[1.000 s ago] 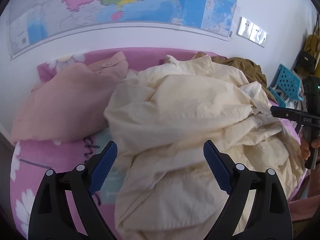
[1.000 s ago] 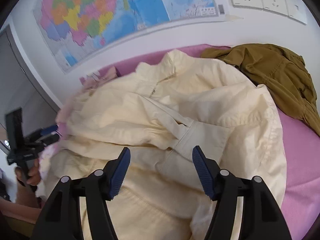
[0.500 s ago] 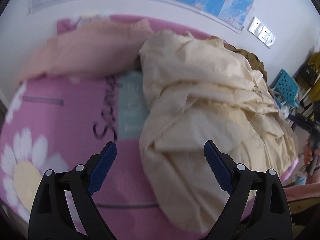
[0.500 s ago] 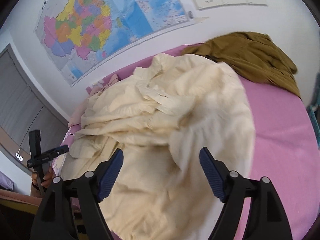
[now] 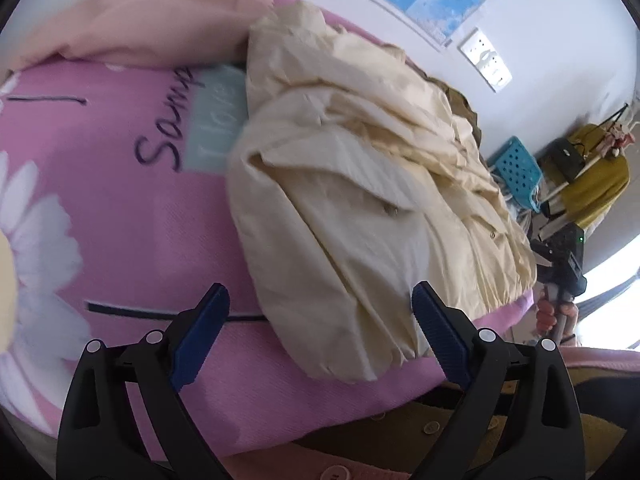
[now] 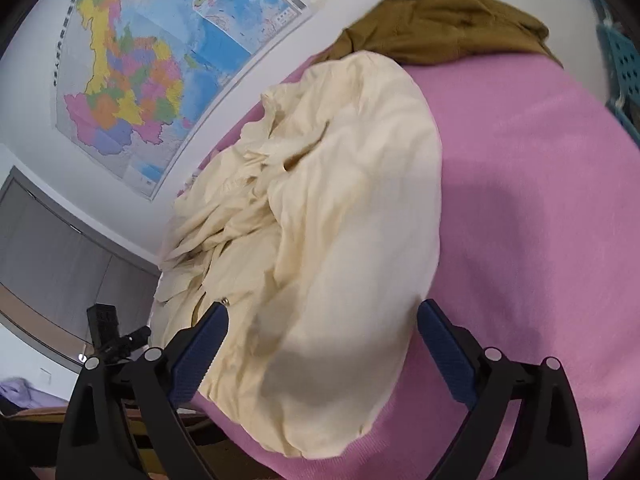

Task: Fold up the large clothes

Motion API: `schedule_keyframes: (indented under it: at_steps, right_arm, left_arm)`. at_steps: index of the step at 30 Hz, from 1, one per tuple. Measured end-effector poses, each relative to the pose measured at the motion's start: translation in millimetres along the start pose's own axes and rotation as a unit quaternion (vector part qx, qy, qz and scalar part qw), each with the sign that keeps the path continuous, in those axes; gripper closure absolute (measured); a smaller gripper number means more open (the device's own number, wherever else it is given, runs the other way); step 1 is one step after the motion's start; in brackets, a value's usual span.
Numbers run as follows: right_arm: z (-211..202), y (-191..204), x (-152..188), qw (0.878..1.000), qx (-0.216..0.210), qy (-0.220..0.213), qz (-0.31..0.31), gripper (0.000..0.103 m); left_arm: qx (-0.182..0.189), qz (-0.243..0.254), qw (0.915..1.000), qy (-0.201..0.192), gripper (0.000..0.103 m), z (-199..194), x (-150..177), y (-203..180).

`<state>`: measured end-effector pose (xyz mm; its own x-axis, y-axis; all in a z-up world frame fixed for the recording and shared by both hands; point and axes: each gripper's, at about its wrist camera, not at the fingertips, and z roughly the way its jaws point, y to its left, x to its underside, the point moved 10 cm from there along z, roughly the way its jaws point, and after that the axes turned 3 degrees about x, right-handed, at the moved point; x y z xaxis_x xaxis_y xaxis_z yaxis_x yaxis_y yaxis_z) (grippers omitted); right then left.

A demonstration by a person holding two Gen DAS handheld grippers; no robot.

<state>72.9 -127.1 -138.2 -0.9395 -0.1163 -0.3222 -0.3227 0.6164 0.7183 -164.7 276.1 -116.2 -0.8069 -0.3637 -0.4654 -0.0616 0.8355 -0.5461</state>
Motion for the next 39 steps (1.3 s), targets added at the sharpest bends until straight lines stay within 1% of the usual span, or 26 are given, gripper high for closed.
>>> schedule_keyframes:
  at_steps: [2, 3, 4, 6, 7, 8, 9, 10, 12, 13, 15, 18, 20, 22, 24, 26, 27, 28, 29, 30, 31, 32, 33, 35, 37, 39]
  right_arm:
    - [3, 1, 6, 1.0, -0.01, 0.011, 0.001, 0.01]
    - [4, 2, 8, 1.0, -0.006, 0.013, -0.002, 0.01]
    - [2, 2, 7, 1.0, 0.004, 0.008, -0.009, 0.01]
    - [-10, 1, -5, 0.999, 0.041, -0.026, -0.023, 0.01]
    - [-20, 6, -13, 0.998, 0.043, -0.046, -0.03, 0.01]
    - [-26, 13, -19, 0.997, 0.038, -0.057, -0.037, 0.01]
    - [-30, 23, -23, 0.996, 0.035, -0.06, -0.053, 0.01]
    - [-30, 26, -25, 0.995, 0.043, -0.057, -0.066, 0.01]
    - [-25, 24, -27, 0.993, 0.073, -0.055, -0.08, 0.009]
    - [-18, 18, -25, 0.994, 0.068, -0.041, -0.072, 0.007]
    - [-7, 8, -18, 0.997, 0.053, -0.016, -0.046, 0.007]
    - [10, -4, 0, 0.999, 0.026, 0.013, -0.019, 0.007]
    - [9, 1, 3, 1.0, 0.009, 0.005, -0.021, 0.005]
    - [9, 7, 7, 1.0, -0.012, 0.01, -0.016, 0.005]
    - [12, 15, 12, 0.999, -0.031, 0.018, -0.02, 0.005]
    - [17, 25, 18, 0.998, -0.043, 0.028, -0.037, 0.006]
    - [19, 30, 20, 0.997, -0.056, 0.032, -0.039, 0.008]
    - [21, 35, 21, 0.997, -0.06, 0.031, -0.041, 0.008]
    - [24, 36, 20, 0.997, -0.059, 0.03, -0.042, 0.009]
    - [25, 38, 20, 0.997, -0.061, 0.029, -0.043, 0.009]
    - [26, 40, 19, 0.997, -0.063, 0.025, -0.041, 0.013]
    - [27, 41, 18, 0.997, -0.064, 0.023, -0.037, 0.018]
    - [28, 41, 19, 0.997, -0.064, 0.023, -0.036, 0.019]
    - [30, 40, 20, 0.997, -0.056, 0.02, -0.04, 0.027]
    - [29, 39, 21, 0.997, -0.055, 0.018, -0.04, 0.031]
    - [28, 38, 21, 0.997, -0.063, 0.016, -0.032, 0.031]
  left_arm:
    - [0.011, 0.007, 0.9999, -0.002, 0.006, 3, 3, -7]
    - [0.023, 0.007, 0.9997, 0.0, 0.005, 5, 4, -11]
    - [0.03, 0.005, 0.9995, 0.001, 0.005, 6, 5, -14]
    - [0.028, 0.012, 0.9995, 0.004, 0.005, 10, 5, -19]
    - [0.025, 0.016, 0.9995, 0.006, 0.005, 13, 5, -22]
    - [0.026, 0.018, 0.9995, 0.007, 0.005, 15, 4, -24]
    - [0.034, 0.019, 0.9992, 0.01, 0.005, 18, 4, -28]
    - [0.033, 0.02, 0.9992, 0.01, 0.005, 20, 4, -28]
    - [0.029, 0.026, 0.9992, 0.006, 0.005, 22, 3, -29]
    - [0.029, 0.029, 0.9992, 0.005, 0.005, 23, 3, -30]
    - [0.033, 0.03, 0.999, 0.003, 0.005, 23, 2, -29]
    - [0.049, 0.023, 0.9985, 0.004, 0.005, 24, 0, -31]
    - [0.059, 0.023, 0.998, 0.006, 0.005, 26, 1, -36]
    - [0.072, 0.023, 0.9971, 0.01, 0.005, 31, 2, -45]
    - [0.066, 0.028, 0.9974, 0.009, 0.005, 36, 2, -49]
    - [0.07, 0.019, 0.9973, 0.003, 0.006, 36, -1, -48]
    - [0.072, 0.012, 0.9973, 0.0, 0.009, 36, -3, -46]
    - [0.071, -0.002, 0.9975, -0.004, 0.016, 36, -6, -42]
    - [0.066, -0.012, 0.9978, -0.006, 0.019, 36, -8, -38]
    - [0.058, -0.014, 0.9982, -0.008, 0.025, 36, -9, -36]
    - [0.044, -0.011, 0.9989, -0.008, 0.03, 37, -10, -35]
    - [0.034, -0.007, 0.9994, -0.007, 0.03, 38, -10, -35]
    - [0.019, 0.001, 0.9998, -0.008, 0.03, 38, -10, -36]
    - [-0.011, 0.01, 0.9999, -0.006, 0.031, 40, -10, -37]
    - [-0.043, 0.021, 0.9988, -0.006, 0.029, 40, -10, -37]
    - [-0.064, 0.03, 0.9975, -0.005, 0.029, 41, -10, -37]
